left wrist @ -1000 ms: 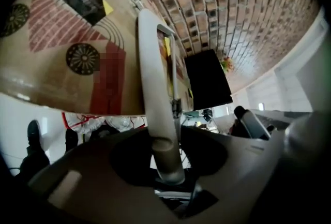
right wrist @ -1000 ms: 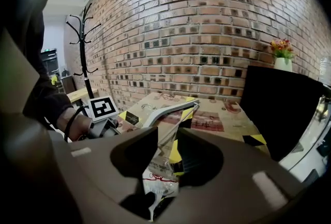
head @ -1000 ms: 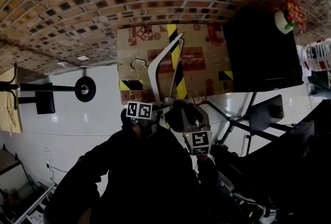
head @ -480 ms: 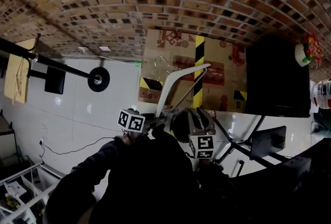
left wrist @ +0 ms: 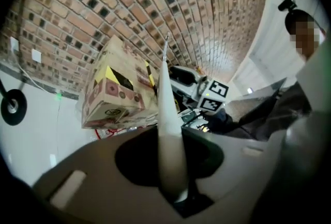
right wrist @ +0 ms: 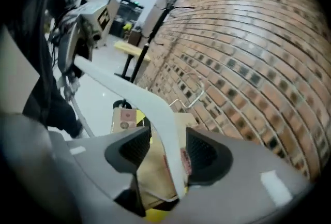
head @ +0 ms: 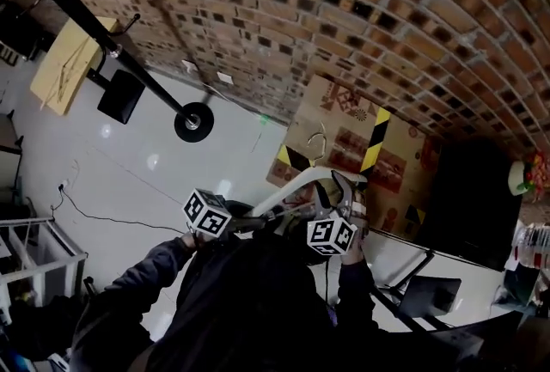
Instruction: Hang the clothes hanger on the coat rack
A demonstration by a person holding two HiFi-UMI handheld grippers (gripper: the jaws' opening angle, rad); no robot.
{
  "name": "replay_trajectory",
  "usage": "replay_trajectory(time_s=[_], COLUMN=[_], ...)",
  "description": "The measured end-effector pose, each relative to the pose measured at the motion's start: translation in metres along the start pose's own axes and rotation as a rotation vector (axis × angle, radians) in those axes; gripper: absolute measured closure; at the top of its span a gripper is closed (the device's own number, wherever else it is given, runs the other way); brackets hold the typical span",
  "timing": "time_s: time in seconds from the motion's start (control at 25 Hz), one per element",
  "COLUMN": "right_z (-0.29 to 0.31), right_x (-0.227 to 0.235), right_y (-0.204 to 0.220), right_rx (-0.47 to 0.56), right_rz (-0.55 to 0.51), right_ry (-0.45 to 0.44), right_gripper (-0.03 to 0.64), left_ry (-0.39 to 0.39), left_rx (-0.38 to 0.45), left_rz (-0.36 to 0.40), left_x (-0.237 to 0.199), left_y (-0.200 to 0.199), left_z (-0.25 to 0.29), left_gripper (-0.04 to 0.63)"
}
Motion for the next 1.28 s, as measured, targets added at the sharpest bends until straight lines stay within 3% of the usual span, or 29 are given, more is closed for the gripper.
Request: replay_trajectory(time_s=[0.08, 0.16, 0.28, 0.68, 0.96, 1.28], right_z=[0.019, 0.033, 0.044, 0.077, 0.11, 0.136], right_x=[-0.007, -0.016, -0.029, -0.055, -0.106, -0.141], right_y=[-0.01, -0.024, -0.054, -0.217, -0.341, -0.448], right_rx=[-0.009, 0.0, 0.048, 0.213, 0.302, 0.346], right_rz=[-0.152, -0.225, -0.255, -0.403, -0.502, -0.549], right_ry=[-0.029, -0.068, -0.126, -0.159, -0.187, -0.184], right_gripper=[0.394, 0.385, 0.436, 0.44, 0.44, 0.44], left_ry=[-0.008, -0.017, -0.05, -0.11, -0.181, -0.235], left_rx=[0.007, 0.011, 0.03, 0.223, 0.346, 0.466], left_rz=[0.028, 0.052, 0.078, 0.097, 0.093, 0.108], left_x=[0.001, 0.001, -0.001, -0.019, -0.044, -0.058], left_y=[0.003, 0.006, 0.009, 0.024, 0.057, 0.071], left_z=[-0.013, -0.03, -0.063, -0.203, -0.313, -0.408], left_gripper=[0.495, 0.495, 0.494, 0.492, 0.492, 0.489])
Point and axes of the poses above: the fingertips, and each gripper's own axes: z forward along the fingers, x to its right, y out of its underside, the point moved 7 cm from there along -z, backward along the fingers, and after that the axes turned 1 degree about -x, right-handed, at the moved point
